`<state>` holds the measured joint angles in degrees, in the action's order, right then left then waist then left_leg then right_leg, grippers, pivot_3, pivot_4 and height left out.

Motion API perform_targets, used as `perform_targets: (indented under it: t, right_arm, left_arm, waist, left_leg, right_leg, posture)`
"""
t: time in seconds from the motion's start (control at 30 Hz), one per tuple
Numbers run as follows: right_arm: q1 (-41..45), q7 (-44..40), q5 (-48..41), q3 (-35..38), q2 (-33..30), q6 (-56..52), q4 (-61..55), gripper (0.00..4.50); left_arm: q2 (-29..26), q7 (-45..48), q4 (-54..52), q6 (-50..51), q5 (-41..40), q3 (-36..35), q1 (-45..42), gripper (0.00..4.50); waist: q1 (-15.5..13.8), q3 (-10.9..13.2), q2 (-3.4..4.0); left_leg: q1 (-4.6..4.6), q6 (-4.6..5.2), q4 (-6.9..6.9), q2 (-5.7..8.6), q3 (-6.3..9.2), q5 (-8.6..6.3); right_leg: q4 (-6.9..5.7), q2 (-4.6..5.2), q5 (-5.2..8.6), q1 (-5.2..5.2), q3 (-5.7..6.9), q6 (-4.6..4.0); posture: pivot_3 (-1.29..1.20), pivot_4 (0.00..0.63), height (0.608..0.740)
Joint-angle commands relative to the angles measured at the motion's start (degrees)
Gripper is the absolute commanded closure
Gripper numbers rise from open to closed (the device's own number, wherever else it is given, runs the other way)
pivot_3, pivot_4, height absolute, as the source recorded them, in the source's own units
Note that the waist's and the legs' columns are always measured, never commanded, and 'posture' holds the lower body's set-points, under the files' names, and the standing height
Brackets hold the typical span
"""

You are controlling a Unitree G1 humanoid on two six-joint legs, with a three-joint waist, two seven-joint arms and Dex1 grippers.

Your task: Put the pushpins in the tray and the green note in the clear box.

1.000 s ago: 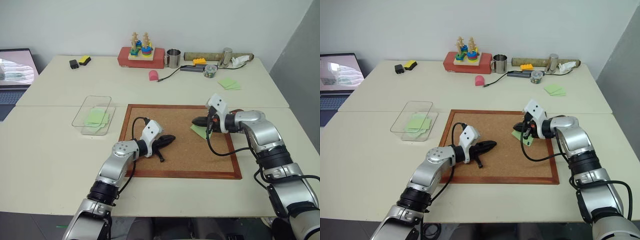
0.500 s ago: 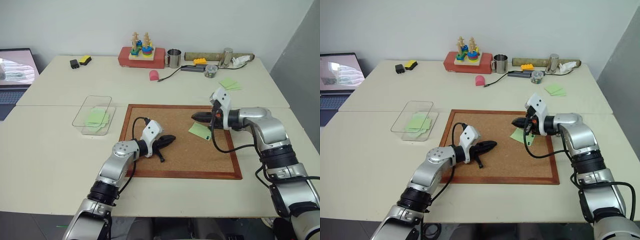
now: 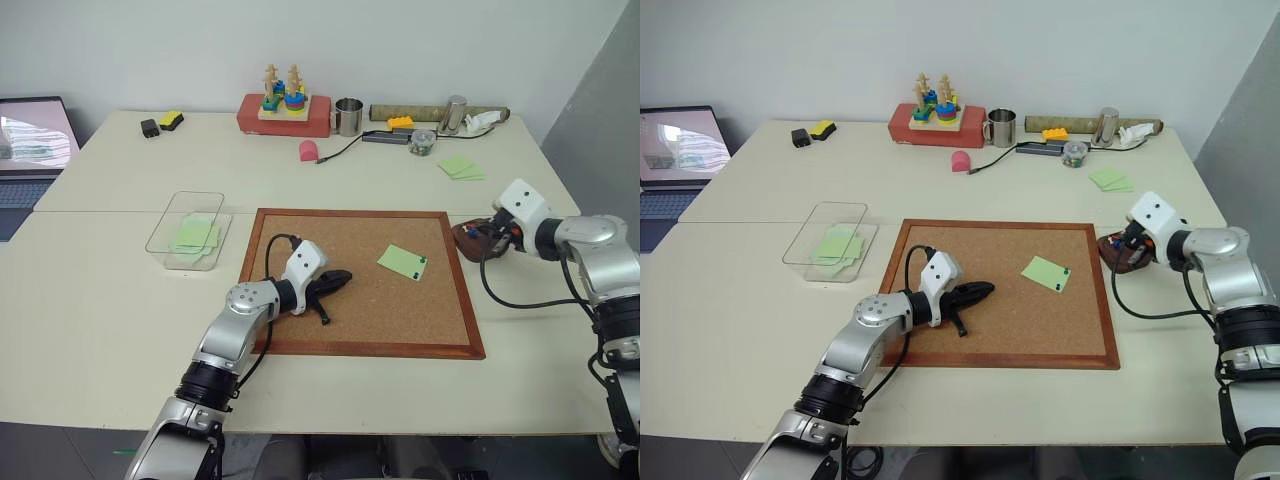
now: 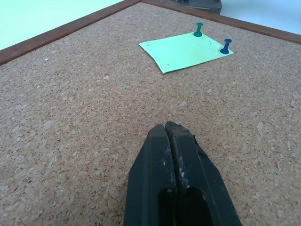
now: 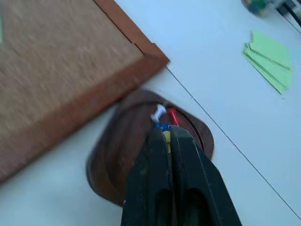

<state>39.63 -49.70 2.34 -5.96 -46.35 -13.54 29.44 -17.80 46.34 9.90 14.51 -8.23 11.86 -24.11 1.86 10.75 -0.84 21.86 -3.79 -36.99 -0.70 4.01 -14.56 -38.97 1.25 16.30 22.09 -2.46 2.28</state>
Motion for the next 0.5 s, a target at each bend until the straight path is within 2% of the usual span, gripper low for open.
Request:
perform_targets:
  t: [0.03,0.1,0.17,0.5]
  right_arm:
    - [-0.07,-0.24,0.42,0.46,-0.09,1.51,0.53,4.47]
    - [-0.10,-0.20,1.01,0.35,0.22,2.01,1.85,4.05]
    - [0.05,-0.05,1.40,0.41,0.43,2.38,2.79,3.82]
    - [0.70,0.34,1.77,0.78,0.93,2.93,4.14,1.46]
  left_arm:
    - [0.08,0.82,1.69,1.01,1.23,2.32,1.49,4.50]
    - [0.10,0.79,1.71,1.04,1.30,2.35,1.43,4.50]
    - [0.08,0.75,1.69,1.05,1.35,2.36,1.42,4.50]
    - [-0.17,0.53,1.19,1.23,1.33,2.13,2.16,4.50]
  waist:
    - [0.00,0.00,0.00]
    - [0.00,0.00,0.00]
    - [0.00,0.00,0.00]
    - [0.00,0.00,0.01]
  left_leg:
    - [0.00,0.00,0.00,0.00,0.00,0.00]
    - [0.00,0.00,0.00,0.00,0.00,0.00]
    - [0.00,0.00,0.00,0.00,0.00,0.00]
    - [0.00,0.00,0.00,0.00,0.00,0.00]
  right_leg:
    - [0.00,0.00,0.00,0.00,0.00,0.00]
    - [0.00,0.00,0.00,0.00,-0.01,0.00]
    - [0.00,0.00,0.00,0.00,0.00,0.00]
    - [0.00,0.00,0.00,0.00,-0.01,0.00]
  posture:
    - [0.00,0.150,0.740]
    - [0.00,0.150,0.740]
    - [0.00,0.150,0.740]
    - [0.00,0.150,0.740]
